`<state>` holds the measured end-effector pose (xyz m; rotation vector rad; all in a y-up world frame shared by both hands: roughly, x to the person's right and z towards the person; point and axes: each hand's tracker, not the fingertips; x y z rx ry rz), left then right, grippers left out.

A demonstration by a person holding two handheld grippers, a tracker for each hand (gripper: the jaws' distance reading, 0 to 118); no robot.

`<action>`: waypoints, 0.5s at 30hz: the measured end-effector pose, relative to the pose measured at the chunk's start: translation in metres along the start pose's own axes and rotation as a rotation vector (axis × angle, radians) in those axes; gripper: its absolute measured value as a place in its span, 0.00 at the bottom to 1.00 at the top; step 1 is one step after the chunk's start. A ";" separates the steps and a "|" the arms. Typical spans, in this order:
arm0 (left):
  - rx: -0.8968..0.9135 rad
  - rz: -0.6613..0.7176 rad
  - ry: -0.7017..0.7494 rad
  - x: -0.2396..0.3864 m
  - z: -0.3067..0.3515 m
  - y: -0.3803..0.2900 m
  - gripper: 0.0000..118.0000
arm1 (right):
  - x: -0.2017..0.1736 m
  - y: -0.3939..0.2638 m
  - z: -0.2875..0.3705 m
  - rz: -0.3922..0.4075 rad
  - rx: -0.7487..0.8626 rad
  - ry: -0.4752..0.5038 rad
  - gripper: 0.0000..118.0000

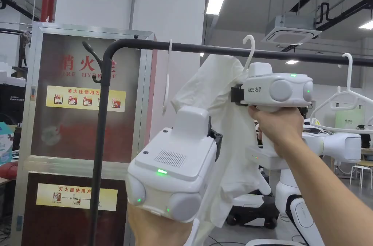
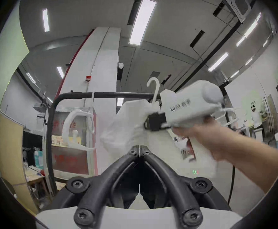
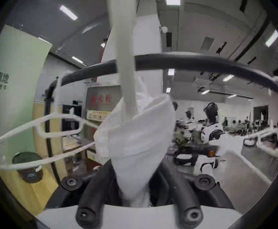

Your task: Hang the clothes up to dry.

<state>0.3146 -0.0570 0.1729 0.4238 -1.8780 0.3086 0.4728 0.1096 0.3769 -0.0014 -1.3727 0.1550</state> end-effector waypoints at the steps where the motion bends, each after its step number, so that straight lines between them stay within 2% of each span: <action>1: 0.001 -0.004 0.008 -0.002 -0.001 -0.003 0.00 | -0.001 0.006 -0.003 -0.041 -0.013 -0.003 0.07; 2: -0.009 0.006 0.010 -0.006 -0.002 -0.004 0.00 | 0.007 0.012 -0.012 -0.109 -0.042 0.034 0.07; 3: -0.007 0.020 -0.010 -0.011 -0.001 -0.007 0.00 | 0.010 0.015 -0.020 -0.128 -0.068 0.027 0.07; 4: -0.010 0.018 -0.003 -0.011 -0.002 -0.008 0.00 | 0.009 0.019 -0.027 -0.076 -0.099 0.005 0.07; 8: -0.006 -0.021 0.017 -0.014 -0.003 -0.016 0.00 | 0.010 0.017 -0.045 -0.164 -0.132 0.016 0.07; 10: -0.017 -0.017 0.008 -0.017 -0.002 -0.018 0.00 | 0.007 0.014 -0.052 -0.096 -0.147 0.010 0.07; 13: -0.017 -0.018 0.004 -0.019 -0.002 -0.020 0.00 | 0.009 0.007 -0.056 -0.127 -0.152 -0.003 0.07; 15: -0.020 -0.005 0.018 -0.020 -0.003 -0.020 0.00 | 0.004 0.006 -0.053 -0.115 -0.140 -0.016 0.07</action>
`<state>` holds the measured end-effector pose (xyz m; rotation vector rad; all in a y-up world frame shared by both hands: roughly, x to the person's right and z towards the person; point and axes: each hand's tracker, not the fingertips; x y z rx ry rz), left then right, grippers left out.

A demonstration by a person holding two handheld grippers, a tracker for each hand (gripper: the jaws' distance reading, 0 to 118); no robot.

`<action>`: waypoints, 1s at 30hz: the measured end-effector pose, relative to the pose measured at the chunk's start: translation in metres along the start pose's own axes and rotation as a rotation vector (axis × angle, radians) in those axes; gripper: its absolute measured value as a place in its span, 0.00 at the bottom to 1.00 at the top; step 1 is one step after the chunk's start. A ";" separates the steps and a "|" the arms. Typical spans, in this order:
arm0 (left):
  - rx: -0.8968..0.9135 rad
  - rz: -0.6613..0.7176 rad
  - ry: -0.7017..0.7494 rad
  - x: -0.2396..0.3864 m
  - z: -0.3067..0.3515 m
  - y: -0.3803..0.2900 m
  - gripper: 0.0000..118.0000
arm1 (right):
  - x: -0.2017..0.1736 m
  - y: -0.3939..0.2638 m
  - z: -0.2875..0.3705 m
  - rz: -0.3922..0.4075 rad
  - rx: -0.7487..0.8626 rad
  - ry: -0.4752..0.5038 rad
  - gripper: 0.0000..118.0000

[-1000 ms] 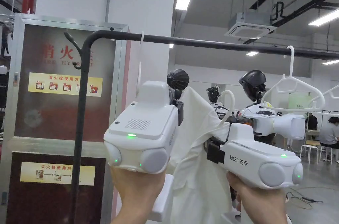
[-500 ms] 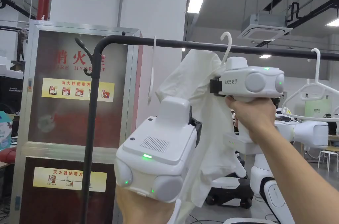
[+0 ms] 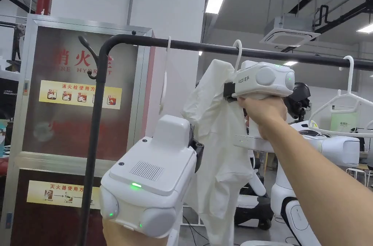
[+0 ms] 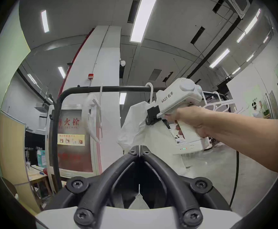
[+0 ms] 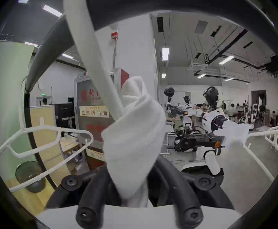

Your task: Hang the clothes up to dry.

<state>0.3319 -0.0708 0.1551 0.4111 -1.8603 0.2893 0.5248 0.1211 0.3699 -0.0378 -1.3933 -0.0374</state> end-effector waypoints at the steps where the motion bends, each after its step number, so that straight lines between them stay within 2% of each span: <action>1: 0.000 0.014 -0.007 -0.001 0.001 -0.001 0.00 | -0.003 0.002 0.002 0.018 -0.005 0.001 0.07; 6: -0.017 0.012 -0.023 0.000 0.002 -0.008 0.00 | -0.003 0.003 0.004 0.045 0.000 -0.016 0.07; 11: -0.057 0.042 -0.039 -0.001 0.003 -0.019 0.00 | 0.006 -0.028 0.010 0.066 0.023 -0.044 0.11; 13: -0.079 0.042 -0.031 0.002 0.001 -0.024 0.00 | 0.008 -0.037 0.022 0.048 0.053 -0.047 0.52; 15: -0.090 0.041 -0.035 0.005 0.002 -0.032 0.00 | 0.010 -0.043 0.031 -0.030 0.004 0.005 1.00; 17: -0.108 0.051 -0.034 0.008 0.004 -0.039 0.00 | 0.009 -0.054 0.047 -0.001 0.051 0.106 1.00; 19: -0.125 0.064 -0.033 0.011 0.005 -0.047 0.00 | -0.001 -0.062 0.057 0.073 0.083 0.075 1.00; 21: -0.151 0.070 -0.030 0.013 0.007 -0.053 0.00 | -0.005 -0.072 0.071 0.062 0.118 0.068 1.00; 24: -0.158 0.076 -0.025 0.015 0.012 -0.061 0.00 | 0.008 -0.081 0.095 0.023 0.145 0.105 1.00; 26: -0.174 0.079 -0.021 0.016 0.014 -0.064 0.00 | 0.005 -0.100 0.117 0.044 0.153 0.124 1.00; 30: -0.194 0.091 -0.025 0.023 0.020 -0.074 0.00 | -0.003 -0.148 0.156 0.101 0.172 0.095 1.00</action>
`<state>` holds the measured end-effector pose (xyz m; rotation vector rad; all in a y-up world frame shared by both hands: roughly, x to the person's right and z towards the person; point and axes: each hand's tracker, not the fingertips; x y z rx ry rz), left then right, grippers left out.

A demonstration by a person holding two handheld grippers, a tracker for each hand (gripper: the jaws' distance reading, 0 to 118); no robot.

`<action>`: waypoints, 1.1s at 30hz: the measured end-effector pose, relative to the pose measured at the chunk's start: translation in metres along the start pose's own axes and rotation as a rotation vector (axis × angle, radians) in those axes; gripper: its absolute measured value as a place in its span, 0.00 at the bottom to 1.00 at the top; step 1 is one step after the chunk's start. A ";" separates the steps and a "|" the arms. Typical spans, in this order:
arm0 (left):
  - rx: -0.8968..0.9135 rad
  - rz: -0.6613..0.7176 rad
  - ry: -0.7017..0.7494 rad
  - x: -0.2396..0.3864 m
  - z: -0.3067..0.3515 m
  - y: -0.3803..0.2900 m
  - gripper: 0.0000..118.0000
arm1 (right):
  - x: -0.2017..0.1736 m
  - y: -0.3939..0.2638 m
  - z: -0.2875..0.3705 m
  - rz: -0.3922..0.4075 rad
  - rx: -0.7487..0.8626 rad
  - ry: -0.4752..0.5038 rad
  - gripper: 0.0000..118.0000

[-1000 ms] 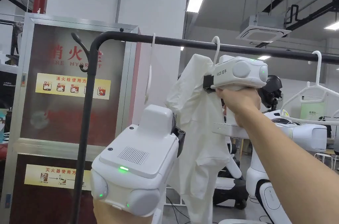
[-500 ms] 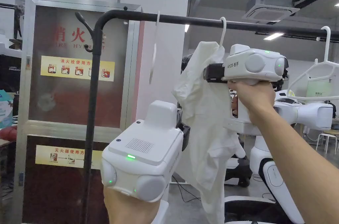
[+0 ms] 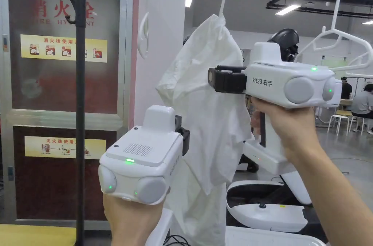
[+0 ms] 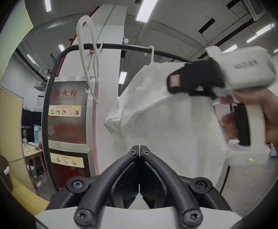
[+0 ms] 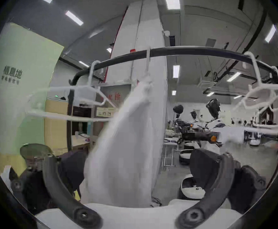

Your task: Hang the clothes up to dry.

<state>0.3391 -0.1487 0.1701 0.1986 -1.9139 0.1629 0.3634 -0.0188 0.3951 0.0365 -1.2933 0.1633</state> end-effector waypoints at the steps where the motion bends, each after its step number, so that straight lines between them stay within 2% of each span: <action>1: -0.008 0.006 0.014 0.003 0.002 -0.003 0.00 | -0.002 -0.010 0.014 -0.008 0.000 0.003 1.00; 2: -0.012 0.003 0.017 0.005 0.003 -0.005 0.00 | -0.005 -0.021 0.026 -0.016 0.018 -0.002 1.00; 3: -0.010 -0.004 0.020 0.007 0.005 -0.009 0.00 | -0.005 -0.038 0.039 -0.067 0.027 -0.009 1.00; 5: -0.017 -0.016 0.037 0.011 0.008 -0.017 0.00 | 0.002 -0.068 0.053 -0.092 0.042 -0.005 1.00; 7: -0.024 -0.022 0.051 0.016 0.011 -0.026 0.00 | -0.001 -0.094 0.067 -0.123 0.050 -0.061 1.00; 9: -0.036 0.014 0.049 0.017 0.017 -0.039 0.00 | -0.025 -0.124 0.097 -0.081 0.083 -0.057 1.00; 12: -0.072 0.050 0.051 0.019 0.023 -0.058 0.00 | -0.040 -0.165 0.109 -0.001 -0.020 -0.103 1.00; 14: -0.086 0.061 0.041 0.021 0.027 -0.071 0.00 | -0.045 -0.188 0.110 0.031 -0.074 -0.135 1.00; 15: -0.096 0.077 0.041 0.022 0.028 -0.077 0.00 | -0.045 -0.199 0.108 0.028 -0.067 -0.119 1.00; 17: -0.104 0.086 0.043 0.025 0.030 -0.088 0.00 | -0.043 -0.216 0.104 -0.005 -0.087 -0.120 1.00; 19: -0.117 0.083 0.041 0.027 0.032 -0.097 0.00 | -0.041 -0.221 0.102 -0.110 -0.122 -0.116 1.00; 20: -0.130 0.076 0.056 0.027 0.032 -0.100 0.00 | -0.035 -0.220 0.101 -0.164 -0.124 -0.095 1.00; 21: -0.131 0.073 0.056 0.027 0.031 -0.104 0.00 | -0.033 -0.217 0.104 -0.165 -0.092 -0.062 1.00; 24: -0.142 0.065 0.095 0.024 0.026 -0.111 0.00 | -0.029 -0.214 0.110 -0.114 -0.071 -0.084 1.00; 28: -0.151 0.063 0.134 0.014 0.014 -0.122 0.00 | -0.007 -0.220 0.106 -0.107 -0.106 -0.096 1.00; 31: -0.174 0.041 0.150 0.008 0.008 -0.129 0.00 | 0.021 -0.225 0.107 -0.199 -0.094 -0.199 1.00; 33: -0.190 0.071 0.171 0.004 0.005 -0.133 0.00 | 0.044 -0.227 0.098 -0.230 -0.111 -0.176 0.99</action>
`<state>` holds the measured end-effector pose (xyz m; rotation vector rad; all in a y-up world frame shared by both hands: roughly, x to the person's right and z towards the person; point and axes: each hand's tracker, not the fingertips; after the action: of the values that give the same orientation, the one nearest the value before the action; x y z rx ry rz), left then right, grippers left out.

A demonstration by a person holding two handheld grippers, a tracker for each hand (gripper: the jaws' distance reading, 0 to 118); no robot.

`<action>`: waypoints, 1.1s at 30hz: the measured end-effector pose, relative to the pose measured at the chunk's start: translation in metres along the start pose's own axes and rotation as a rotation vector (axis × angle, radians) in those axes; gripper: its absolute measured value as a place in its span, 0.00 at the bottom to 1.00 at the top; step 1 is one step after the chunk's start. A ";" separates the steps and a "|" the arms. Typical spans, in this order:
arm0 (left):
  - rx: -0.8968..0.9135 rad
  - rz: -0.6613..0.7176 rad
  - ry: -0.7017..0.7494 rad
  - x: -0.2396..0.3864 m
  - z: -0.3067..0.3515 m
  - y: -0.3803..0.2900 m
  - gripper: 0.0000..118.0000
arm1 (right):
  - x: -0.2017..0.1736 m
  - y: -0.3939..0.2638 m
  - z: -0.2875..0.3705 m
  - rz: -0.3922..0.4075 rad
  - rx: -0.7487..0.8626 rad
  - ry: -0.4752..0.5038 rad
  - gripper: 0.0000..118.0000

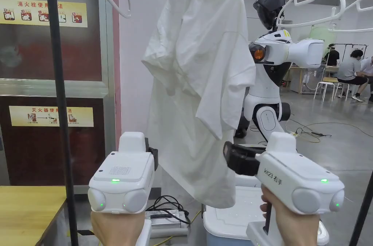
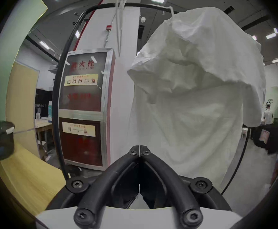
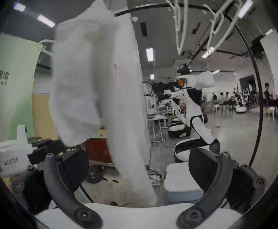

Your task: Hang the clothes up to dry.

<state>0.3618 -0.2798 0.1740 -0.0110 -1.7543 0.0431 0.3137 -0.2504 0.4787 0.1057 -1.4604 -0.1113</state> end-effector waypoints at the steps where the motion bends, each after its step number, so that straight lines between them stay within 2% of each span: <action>1: -0.016 0.047 -0.018 -0.002 -0.002 -0.001 0.00 | 0.007 0.002 -0.003 -0.019 -0.001 -0.001 0.96; 2: -0.020 0.047 0.001 -0.003 -0.004 -0.002 0.00 | 0.013 0.004 -0.005 -0.026 0.014 -0.027 0.85; 3: -0.015 0.034 -0.005 -0.003 -0.005 -0.003 0.00 | 0.019 0.010 -0.006 -0.023 0.092 -0.108 0.57; 4: -0.010 0.016 0.003 -0.002 -0.006 -0.005 0.00 | 0.026 0.014 -0.008 -0.026 0.091 -0.144 0.31; 5: -0.009 -0.031 0.014 0.000 -0.008 -0.005 0.00 | 0.034 0.018 -0.015 0.005 0.068 -0.137 0.12; 7: -0.015 0.016 -0.033 0.000 -0.011 -0.003 0.00 | 0.042 0.018 -0.030 0.070 0.037 -0.169 0.12; 8: -0.013 0.052 -0.064 -0.001 -0.013 -0.002 0.00 | 0.050 0.017 -0.038 0.072 0.018 -0.114 0.09; 9: -0.015 0.030 -0.041 0.001 -0.016 0.000 0.00 | 0.056 0.016 -0.045 0.042 -0.001 -0.089 0.05; 10: -0.004 -0.002 -0.011 0.005 -0.020 0.001 0.00 | 0.058 0.015 -0.052 0.030 -0.022 -0.095 0.05; 15: -0.024 0.015 -0.027 0.009 -0.041 0.006 0.00 | 0.059 0.012 -0.082 0.070 -0.071 -0.073 0.05; 16: -0.051 0.090 -0.114 0.002 -0.043 0.009 0.00 | 0.059 0.013 -0.083 0.080 -0.104 -0.060 0.05; 17: -0.045 0.104 -0.190 -0.004 -0.043 0.010 0.00 | 0.058 0.013 -0.082 0.112 -0.124 -0.030 0.05; 18: -0.032 0.098 -0.322 -0.012 -0.039 0.010 0.00 | 0.059 0.015 -0.072 0.128 -0.108 0.038 0.05; 19: -0.022 0.069 -0.416 -0.017 -0.034 0.011 0.00 | 0.060 0.017 -0.058 0.102 -0.090 0.132 0.05; 21: -0.048 0.009 -0.672 -0.027 -0.020 0.014 0.00 | 0.070 0.024 -0.025 -0.036 -0.129 0.410 0.05; 22: -0.071 0.029 -0.798 -0.033 -0.013 0.014 0.00 | 0.069 0.023 -0.008 -0.043 -0.075 0.492 0.05; 24: -0.090 0.087 -0.961 -0.034 -0.008 0.014 0.00 | 0.059 0.021 0.020 -0.080 -0.034 0.721 0.05; 26: -0.076 0.087 -1.013 -0.031 -0.010 0.012 0.00 | 0.043 0.020 0.024 -0.072 -0.017 0.818 0.05; 27: -0.069 0.071 -0.952 -0.027 -0.009 0.011 0.00 | 0.022 0.018 0.024 -0.050 -0.044 0.836 0.05; 28: -0.074 0.074 -0.955 -0.027 -0.013 0.010 0.00 | 0.012 0.016 0.024 0.040 -0.031 0.883 0.05; 30: -0.086 0.073 -0.929 -0.029 -0.016 0.007 0.00 | -0.002 0.014 0.015 0.030 -0.156 0.906 0.05; 31: -0.107 0.079 -0.949 -0.033 -0.018 0.006 0.00 | -0.005 0.013 0.006 0.076 -0.147 0.919 0.05; 32: -0.105 0.065 -0.950 -0.035 -0.017 0.004 0.00 | -0.011 0.010 0.002 0.115 -0.112 0.873 0.05; 33: -0.112 0.054 -0.970 -0.039 -0.017 0.005 0.00 | -0.014 0.007 -0.009 0.076 -0.161 0.887 0.05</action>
<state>0.3860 -0.2760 0.1384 -0.1389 -2.7244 -0.0168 0.3217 -0.2413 0.4650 -0.0342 -0.5663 -0.1004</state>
